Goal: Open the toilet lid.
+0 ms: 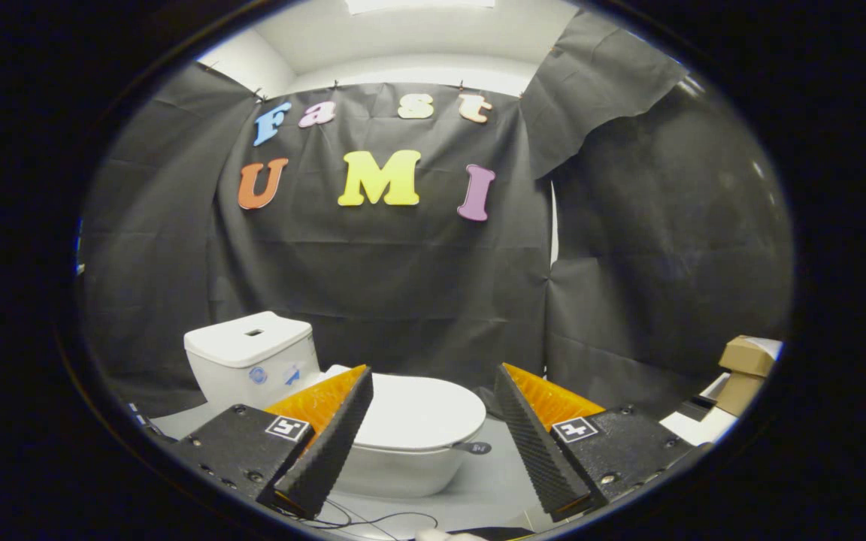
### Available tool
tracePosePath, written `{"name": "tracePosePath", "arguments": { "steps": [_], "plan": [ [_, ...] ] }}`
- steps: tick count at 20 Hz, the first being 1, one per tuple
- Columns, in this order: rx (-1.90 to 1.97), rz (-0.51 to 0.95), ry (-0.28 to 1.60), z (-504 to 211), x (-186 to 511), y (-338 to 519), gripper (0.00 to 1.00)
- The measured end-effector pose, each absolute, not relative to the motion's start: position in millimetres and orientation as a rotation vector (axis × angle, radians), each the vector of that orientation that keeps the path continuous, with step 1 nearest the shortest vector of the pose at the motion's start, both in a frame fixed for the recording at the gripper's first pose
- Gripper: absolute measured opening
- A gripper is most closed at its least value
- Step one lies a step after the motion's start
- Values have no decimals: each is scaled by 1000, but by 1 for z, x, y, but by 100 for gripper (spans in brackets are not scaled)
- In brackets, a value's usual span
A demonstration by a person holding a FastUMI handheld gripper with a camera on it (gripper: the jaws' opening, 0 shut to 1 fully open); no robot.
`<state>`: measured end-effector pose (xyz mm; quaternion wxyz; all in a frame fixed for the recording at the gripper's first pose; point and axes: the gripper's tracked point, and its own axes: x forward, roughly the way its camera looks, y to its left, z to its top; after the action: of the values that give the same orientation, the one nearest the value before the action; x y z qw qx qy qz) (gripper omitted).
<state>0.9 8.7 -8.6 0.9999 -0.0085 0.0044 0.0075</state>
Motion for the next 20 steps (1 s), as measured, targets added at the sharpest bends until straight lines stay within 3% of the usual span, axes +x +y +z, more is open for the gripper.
{"name": "tracePosePath", "arguments": {
  "steps": [9,20],
  "plan": [
    [-29,21,4,-4,17,12,100],
    [17,48,49,-24,110,-17,100]
  ]
}}
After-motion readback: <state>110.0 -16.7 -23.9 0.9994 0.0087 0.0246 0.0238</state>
